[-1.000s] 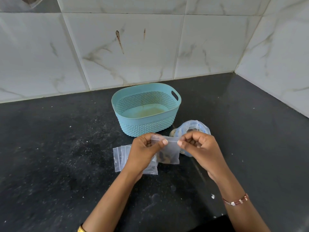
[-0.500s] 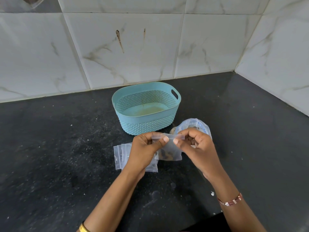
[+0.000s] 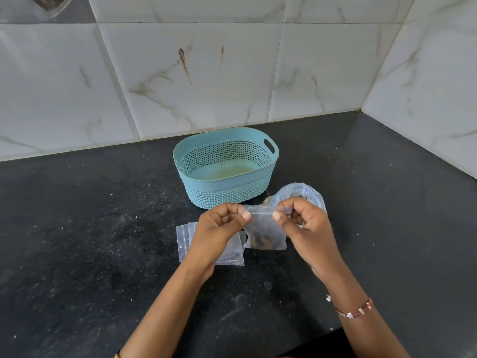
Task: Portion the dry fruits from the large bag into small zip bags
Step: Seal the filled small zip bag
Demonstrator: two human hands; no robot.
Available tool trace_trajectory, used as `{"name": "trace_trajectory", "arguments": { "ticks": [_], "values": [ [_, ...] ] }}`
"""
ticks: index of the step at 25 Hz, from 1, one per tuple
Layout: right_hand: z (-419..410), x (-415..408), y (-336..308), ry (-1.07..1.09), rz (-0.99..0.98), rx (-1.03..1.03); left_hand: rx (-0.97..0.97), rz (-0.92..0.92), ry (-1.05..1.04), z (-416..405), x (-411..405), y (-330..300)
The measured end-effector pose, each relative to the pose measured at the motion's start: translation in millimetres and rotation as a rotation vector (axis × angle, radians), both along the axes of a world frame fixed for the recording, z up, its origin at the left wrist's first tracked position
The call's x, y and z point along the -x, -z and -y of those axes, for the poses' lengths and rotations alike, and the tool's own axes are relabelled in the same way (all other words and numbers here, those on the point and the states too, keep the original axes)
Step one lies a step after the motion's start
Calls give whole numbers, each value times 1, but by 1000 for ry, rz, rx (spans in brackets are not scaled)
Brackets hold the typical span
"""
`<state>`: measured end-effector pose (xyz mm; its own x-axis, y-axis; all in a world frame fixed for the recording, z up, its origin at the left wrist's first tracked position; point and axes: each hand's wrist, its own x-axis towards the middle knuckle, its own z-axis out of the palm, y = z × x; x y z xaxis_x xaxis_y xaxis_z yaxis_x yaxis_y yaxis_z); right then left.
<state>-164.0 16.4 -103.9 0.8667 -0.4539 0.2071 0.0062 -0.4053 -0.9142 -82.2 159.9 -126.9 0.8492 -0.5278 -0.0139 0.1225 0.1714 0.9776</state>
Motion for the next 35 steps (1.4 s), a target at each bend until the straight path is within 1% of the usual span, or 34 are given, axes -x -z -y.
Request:
{"name": "trace_trajectory", "arguments": {
  "ticks": [4,8,11,14,18,22,26,29,35],
  "values": [
    [0,-1,1,-13,-4,-11,-13,48,-33,2,2,-3],
    [5,0,4,-64,20,-37,-3,49,-94,4,2,-3],
    [5,-1,5,-122,45,35,-7,47,-75,5,4,-4],
    [3,-4,7,-102,74,99,-21,45,-73,6,5,-4],
    [1,-5,8,-109,93,139,-41,76,-20,6,7,-4],
    [1,-4,8,-113,79,114,0,65,3,4,7,-5],
    [4,-2,8,-105,59,68,23,80,-52,1,4,-3],
    [6,-1,6,-103,50,72,30,90,-52,-1,3,-3],
    [4,-1,4,-133,37,78,-26,113,-32,3,3,-4]
  ]
}}
